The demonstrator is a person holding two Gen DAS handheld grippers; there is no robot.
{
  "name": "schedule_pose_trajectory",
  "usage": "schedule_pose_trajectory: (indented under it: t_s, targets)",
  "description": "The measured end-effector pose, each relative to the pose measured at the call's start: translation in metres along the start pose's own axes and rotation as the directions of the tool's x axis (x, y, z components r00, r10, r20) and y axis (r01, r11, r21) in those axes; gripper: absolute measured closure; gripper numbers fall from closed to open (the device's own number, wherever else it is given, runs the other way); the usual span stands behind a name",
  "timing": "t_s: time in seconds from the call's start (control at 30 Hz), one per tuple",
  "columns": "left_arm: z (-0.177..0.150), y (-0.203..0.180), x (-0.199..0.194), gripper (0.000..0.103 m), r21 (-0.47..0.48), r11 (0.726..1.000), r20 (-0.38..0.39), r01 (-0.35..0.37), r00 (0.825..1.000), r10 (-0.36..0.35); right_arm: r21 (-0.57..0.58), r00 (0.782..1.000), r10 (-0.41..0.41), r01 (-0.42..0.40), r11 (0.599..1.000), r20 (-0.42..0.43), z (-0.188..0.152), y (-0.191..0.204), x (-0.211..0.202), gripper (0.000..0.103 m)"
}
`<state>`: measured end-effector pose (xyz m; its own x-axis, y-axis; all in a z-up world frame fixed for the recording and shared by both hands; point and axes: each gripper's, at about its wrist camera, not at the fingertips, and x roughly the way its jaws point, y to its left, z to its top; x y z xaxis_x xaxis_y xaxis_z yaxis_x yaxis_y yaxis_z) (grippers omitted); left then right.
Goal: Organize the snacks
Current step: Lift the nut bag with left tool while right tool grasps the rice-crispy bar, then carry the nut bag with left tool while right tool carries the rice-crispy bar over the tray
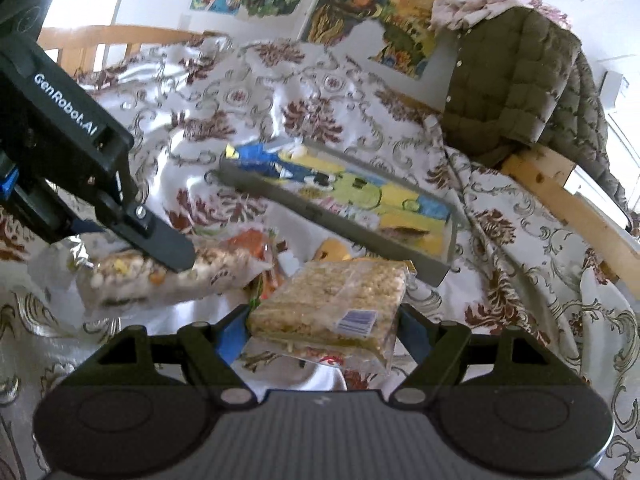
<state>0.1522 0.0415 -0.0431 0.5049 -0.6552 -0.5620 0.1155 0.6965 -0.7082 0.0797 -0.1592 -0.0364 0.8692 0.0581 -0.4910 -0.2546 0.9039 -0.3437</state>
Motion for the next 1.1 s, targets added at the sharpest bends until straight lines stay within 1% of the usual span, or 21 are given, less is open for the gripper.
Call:
schedule_pose_trajectory:
  t_s: [0.13,0.27,0.33,0.47,0.57,0.67,0.8,0.93,1.0,1.1]
  targets:
    - [0.002,-0.002,-0.005,0.056,0.009,1.0,0.04,0.018,0.999,-0.018,0.003,1.0,-0.003,0.003,1.0,0.029,0.002,-0.002,-0.002,0.022]
    - [0.006,-0.006,-0.009,0.056,0.05,0.999,0.106,-0.005,0.994,0.0,0.003,0.999,-0.004,0.004,1.0,0.049,0.003,-0.002,-0.003,0.022]
    - [0.011,-0.01,-0.01,0.056,0.071,0.997,0.146,-0.016,0.989,0.006,0.001,0.998,-0.005,0.005,1.0,0.061,0.005,-0.002,-0.002,0.022]
    - [0.02,-0.015,-0.011,0.056,0.098,0.994,0.235,-0.036,0.972,0.012,-0.014,0.996,-0.011,0.012,1.0,0.091,0.008,-0.003,0.001,0.022]
    - [0.028,-0.02,-0.008,0.056,0.128,0.99,0.279,-0.063,0.96,0.026,-0.025,0.993,-0.01,0.013,1.0,0.115,0.013,-0.005,0.005,0.022]
    - [0.039,-0.023,-0.001,0.056,0.163,0.982,0.304,-0.092,0.952,0.039,-0.031,0.992,-0.008,0.012,0.999,0.13,0.019,-0.01,0.013,0.022]
    - [0.057,-0.028,0.016,0.056,0.187,0.976,0.328,-0.114,0.943,0.048,-0.015,0.991,-0.002,0.004,1.0,0.133,0.027,-0.022,0.027,0.022]
    - [0.08,-0.04,0.04,0.056,0.226,0.967,0.351,-0.114,0.936,0.028,0.0,0.988,-0.015,0.015,1.0,0.156,0.04,-0.036,0.047,0.022]
    - [0.09,-0.043,0.053,0.056,0.223,0.97,0.349,-0.094,0.937,0.011,0.016,0.986,-0.026,0.024,1.0,0.167,0.048,-0.043,0.058,0.022]
    - [0.105,-0.045,0.068,0.056,0.215,0.972,0.36,-0.092,0.933,0.009,0.027,0.98,-0.043,0.038,0.999,0.193,0.059,-0.053,0.074,0.022]
